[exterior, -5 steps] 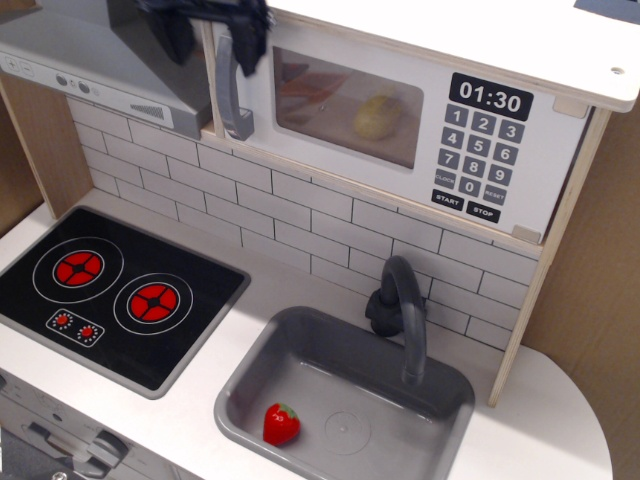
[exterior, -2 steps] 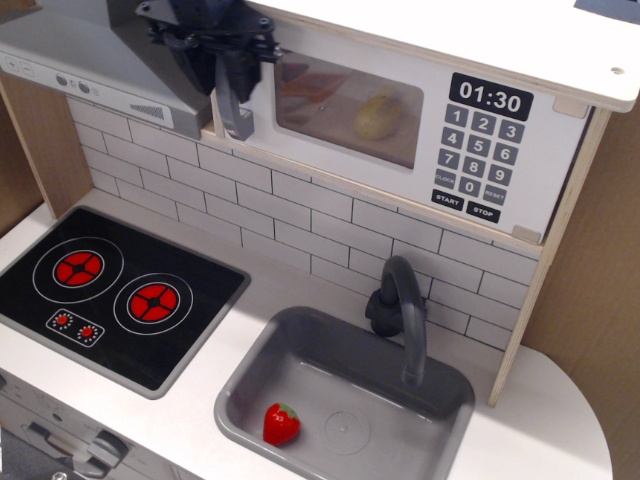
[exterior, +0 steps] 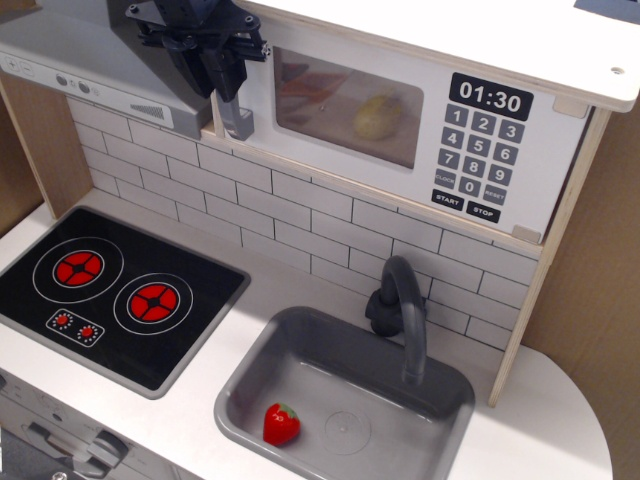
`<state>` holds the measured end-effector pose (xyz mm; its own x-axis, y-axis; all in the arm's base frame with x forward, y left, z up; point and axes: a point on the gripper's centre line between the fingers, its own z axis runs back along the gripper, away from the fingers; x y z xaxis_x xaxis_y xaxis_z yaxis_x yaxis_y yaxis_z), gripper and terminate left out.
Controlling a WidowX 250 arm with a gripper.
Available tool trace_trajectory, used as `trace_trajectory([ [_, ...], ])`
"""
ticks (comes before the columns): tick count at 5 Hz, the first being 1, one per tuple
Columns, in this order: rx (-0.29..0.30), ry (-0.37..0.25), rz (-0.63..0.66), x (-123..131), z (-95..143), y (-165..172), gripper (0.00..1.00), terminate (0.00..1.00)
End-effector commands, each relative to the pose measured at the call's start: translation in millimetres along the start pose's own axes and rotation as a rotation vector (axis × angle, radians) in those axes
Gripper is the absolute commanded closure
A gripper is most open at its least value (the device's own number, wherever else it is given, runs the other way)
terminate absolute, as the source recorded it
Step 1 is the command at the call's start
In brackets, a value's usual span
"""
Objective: Open microwave
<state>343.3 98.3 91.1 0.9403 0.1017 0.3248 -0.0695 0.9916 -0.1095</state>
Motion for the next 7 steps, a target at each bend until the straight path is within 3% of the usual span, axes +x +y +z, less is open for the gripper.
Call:
trace_trajectory([
  [1,0.017,-0.084,-0.008,8.9,28.9,1.0,1.0,0.0],
  [3,0.029,-0.065,-0.083,-38.5,50.5,-2.9,1.0,0.0],
  [4,0.053,0.024,-0.065,-55.6,63.6,-7.7,0.0,0.0],
  [5,0.124,0.086,0.004,-72.9,80.2,11.2,0.0,0.0],
  [6,0.26,0.091,0.223,-50.8,75.3,50.7,0.0,0.0],
  [7,0.313,0.04,0.331,-27.4,64.2,82.5,0.0,0.0],
])
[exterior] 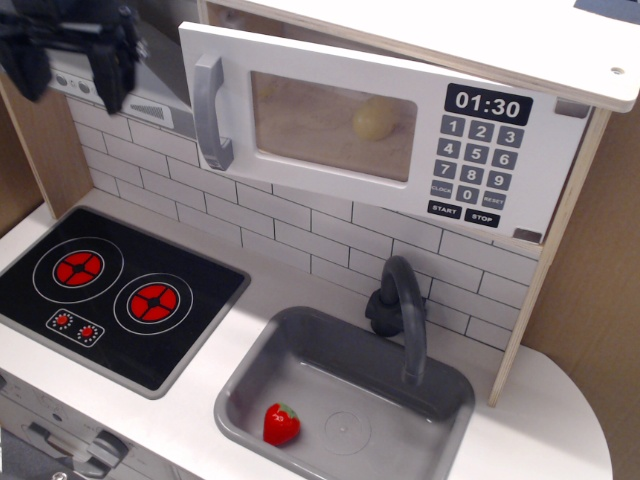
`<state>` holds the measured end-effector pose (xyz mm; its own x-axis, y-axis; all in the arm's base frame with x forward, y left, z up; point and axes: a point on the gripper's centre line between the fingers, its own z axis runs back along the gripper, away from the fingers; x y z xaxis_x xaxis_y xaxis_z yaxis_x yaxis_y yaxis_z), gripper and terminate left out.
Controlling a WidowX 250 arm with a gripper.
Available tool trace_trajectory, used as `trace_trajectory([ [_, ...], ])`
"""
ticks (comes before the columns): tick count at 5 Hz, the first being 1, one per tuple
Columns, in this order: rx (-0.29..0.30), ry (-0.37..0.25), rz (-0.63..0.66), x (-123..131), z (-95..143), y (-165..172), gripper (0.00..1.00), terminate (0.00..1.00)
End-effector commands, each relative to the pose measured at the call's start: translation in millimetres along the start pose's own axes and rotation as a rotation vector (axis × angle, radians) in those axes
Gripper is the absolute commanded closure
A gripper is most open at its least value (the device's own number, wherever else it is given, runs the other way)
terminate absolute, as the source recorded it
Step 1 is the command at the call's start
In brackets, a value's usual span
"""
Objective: Open microwave
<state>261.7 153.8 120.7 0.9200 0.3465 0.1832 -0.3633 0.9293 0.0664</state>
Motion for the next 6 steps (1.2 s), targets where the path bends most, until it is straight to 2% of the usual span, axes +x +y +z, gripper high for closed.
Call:
trace_trajectory([
  [1,0.048,-0.099,0.223,65.0,-2.8,30.1,0.0,0.0],
  [2,0.05,-0.104,0.271,81.3,-8.6,35.8,0.0,0.0],
  [3,0.022,-0.079,0.301,94.4,-9.3,29.0,0.0,0.0],
  [4,-0.003,-0.055,0.251,91.0,-10.0,4.3,0.0,0.0],
  [5,-0.027,-0.086,0.191,76.3,-16.1,-23.8,0.0,0.0],
  [6,-0.075,-0.113,0.197,60.7,-16.3,-59.4,0.0,0.0],
])
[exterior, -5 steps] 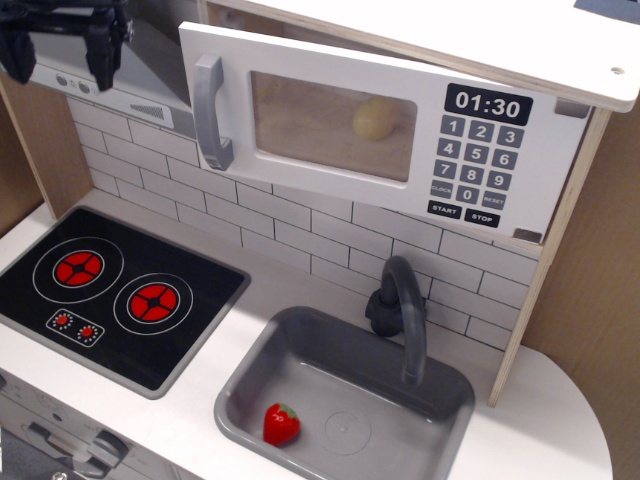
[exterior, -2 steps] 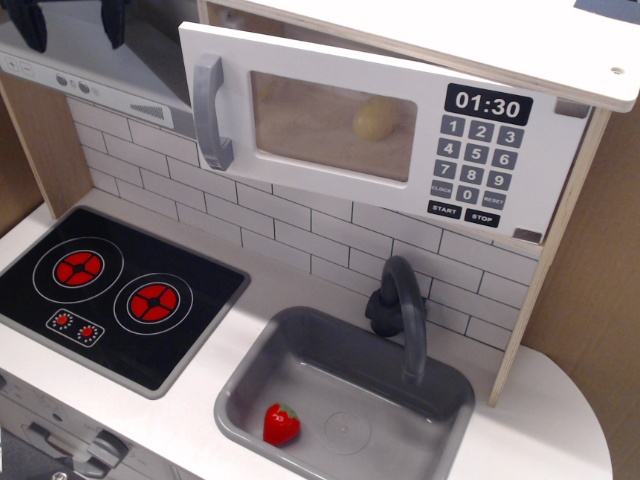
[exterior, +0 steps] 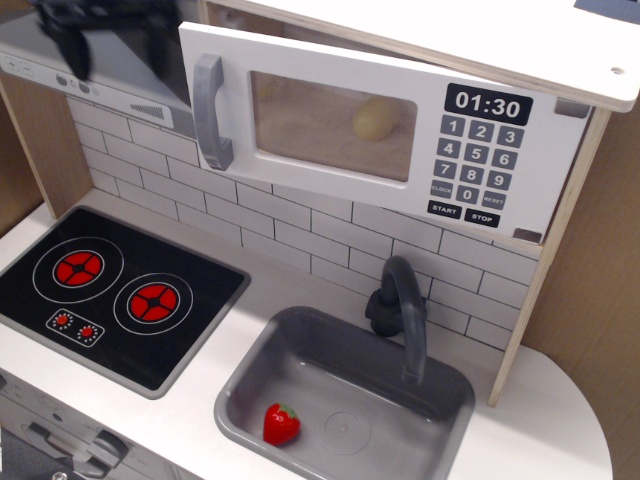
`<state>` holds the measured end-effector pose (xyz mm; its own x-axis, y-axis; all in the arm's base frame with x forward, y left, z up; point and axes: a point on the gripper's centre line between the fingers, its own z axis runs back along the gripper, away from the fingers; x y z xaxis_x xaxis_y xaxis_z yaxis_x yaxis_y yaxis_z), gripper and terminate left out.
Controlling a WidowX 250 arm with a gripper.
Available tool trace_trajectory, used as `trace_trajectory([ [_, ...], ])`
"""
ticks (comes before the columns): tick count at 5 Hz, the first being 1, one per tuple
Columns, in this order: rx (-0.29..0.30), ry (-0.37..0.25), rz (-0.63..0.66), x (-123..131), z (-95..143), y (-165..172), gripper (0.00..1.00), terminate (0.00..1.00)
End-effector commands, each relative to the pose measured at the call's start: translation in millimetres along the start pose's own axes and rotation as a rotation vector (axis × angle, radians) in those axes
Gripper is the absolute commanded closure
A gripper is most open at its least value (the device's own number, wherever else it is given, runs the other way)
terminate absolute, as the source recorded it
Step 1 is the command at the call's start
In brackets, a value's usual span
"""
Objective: Open microwave
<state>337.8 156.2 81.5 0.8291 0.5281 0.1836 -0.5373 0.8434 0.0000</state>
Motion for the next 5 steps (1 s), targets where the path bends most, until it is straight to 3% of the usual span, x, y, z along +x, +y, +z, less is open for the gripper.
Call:
trace_trajectory([
  [1,-0.086,-0.096,-0.011,-30.6,35.9,-53.3,0.0,0.0],
  [3,-0.068,-0.023,-0.282,-122.0,51.7,-38.1,0.0,0.0],
  [5,-0.007,0.091,-0.446,-188.1,49.5,-44.8,0.0,0.0],
])
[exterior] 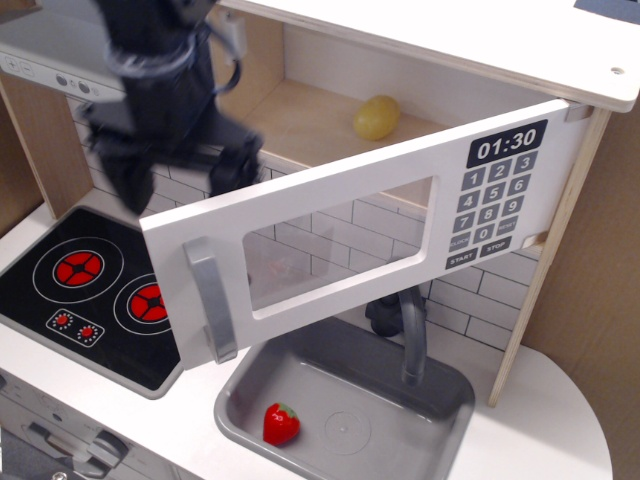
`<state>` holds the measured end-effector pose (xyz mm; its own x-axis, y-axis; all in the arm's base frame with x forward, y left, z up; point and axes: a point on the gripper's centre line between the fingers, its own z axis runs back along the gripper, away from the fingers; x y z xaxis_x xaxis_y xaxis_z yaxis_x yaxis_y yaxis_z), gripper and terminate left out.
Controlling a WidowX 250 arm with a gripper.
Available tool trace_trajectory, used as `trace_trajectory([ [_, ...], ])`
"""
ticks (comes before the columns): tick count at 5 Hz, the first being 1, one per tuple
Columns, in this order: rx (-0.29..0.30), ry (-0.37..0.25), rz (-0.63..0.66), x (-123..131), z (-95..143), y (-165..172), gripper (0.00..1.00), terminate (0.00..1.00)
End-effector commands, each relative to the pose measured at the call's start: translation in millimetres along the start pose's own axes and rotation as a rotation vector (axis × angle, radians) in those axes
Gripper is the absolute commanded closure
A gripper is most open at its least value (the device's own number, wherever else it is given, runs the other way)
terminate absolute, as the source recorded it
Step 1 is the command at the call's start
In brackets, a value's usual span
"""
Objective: Open microwave
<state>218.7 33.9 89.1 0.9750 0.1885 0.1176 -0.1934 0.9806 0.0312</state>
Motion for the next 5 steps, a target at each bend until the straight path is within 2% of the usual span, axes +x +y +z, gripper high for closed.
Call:
trace_trajectory([
  [1,0.016,0.067,-0.095,-36.1,5.6,-33.1,0.0,0.0],
  [2,0.012,0.091,-0.134,-41.3,1.5,-48.3,0.0,0.0],
  [3,-0.047,0.087,-0.13,-42.7,0.1,-65.7,0.0,0.0],
  [4,-0.115,0.097,-0.089,-40.7,12.7,-81.4,0.0,0.0],
  [5,-0.154,0.082,-0.044,-27.0,31.6,-80.3,0.0,0.0],
])
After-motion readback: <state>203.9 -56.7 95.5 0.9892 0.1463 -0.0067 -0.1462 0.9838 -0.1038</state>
